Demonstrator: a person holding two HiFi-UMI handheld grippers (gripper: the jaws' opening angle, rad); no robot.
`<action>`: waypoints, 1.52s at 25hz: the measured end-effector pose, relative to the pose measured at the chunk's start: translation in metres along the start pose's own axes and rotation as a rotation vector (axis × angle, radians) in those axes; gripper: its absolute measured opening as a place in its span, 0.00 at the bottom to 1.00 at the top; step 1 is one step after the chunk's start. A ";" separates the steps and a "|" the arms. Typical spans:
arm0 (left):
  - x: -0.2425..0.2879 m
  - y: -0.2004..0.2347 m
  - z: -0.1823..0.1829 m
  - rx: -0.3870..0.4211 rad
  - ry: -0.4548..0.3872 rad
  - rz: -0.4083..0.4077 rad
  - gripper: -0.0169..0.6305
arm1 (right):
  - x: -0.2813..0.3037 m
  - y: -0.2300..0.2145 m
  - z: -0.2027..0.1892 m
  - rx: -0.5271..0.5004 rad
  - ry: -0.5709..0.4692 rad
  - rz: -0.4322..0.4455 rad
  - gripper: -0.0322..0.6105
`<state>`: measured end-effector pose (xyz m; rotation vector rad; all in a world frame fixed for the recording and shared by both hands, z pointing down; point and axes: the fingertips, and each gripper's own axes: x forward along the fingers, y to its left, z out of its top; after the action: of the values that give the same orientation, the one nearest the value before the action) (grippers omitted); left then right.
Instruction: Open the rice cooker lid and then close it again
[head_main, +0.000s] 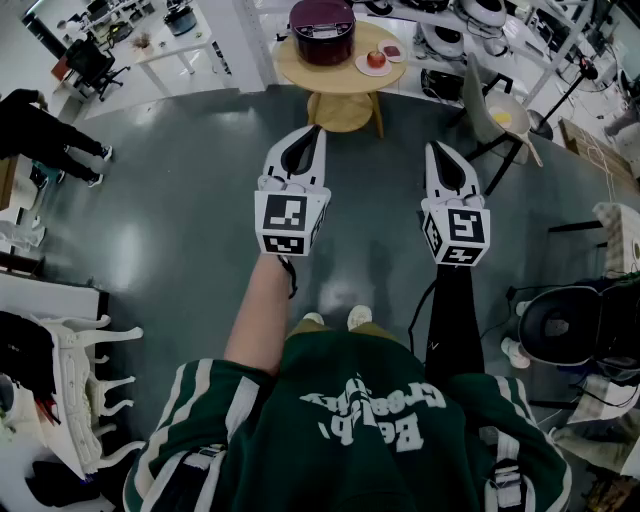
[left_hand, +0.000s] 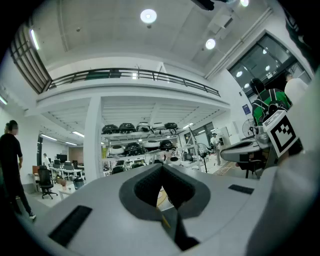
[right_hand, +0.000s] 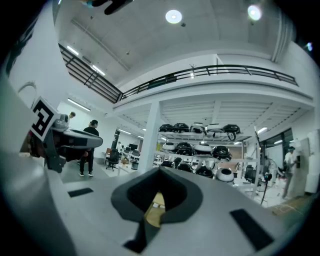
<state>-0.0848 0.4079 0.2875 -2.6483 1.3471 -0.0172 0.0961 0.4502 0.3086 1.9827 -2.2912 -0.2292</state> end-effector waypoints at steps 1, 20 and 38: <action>0.002 -0.003 0.000 0.001 0.000 0.002 0.03 | 0.001 -0.004 -0.002 0.002 0.001 0.002 0.05; 0.073 0.043 -0.028 -0.060 0.026 0.062 0.03 | 0.094 -0.020 -0.030 0.050 -0.014 0.077 0.06; 0.272 0.182 -0.055 -0.054 0.030 0.017 0.03 | 0.339 -0.041 -0.017 0.042 -0.025 0.084 0.06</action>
<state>-0.0746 0.0763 0.2949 -2.6908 1.3984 -0.0191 0.0897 0.1087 0.3107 1.9077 -2.4079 -0.2019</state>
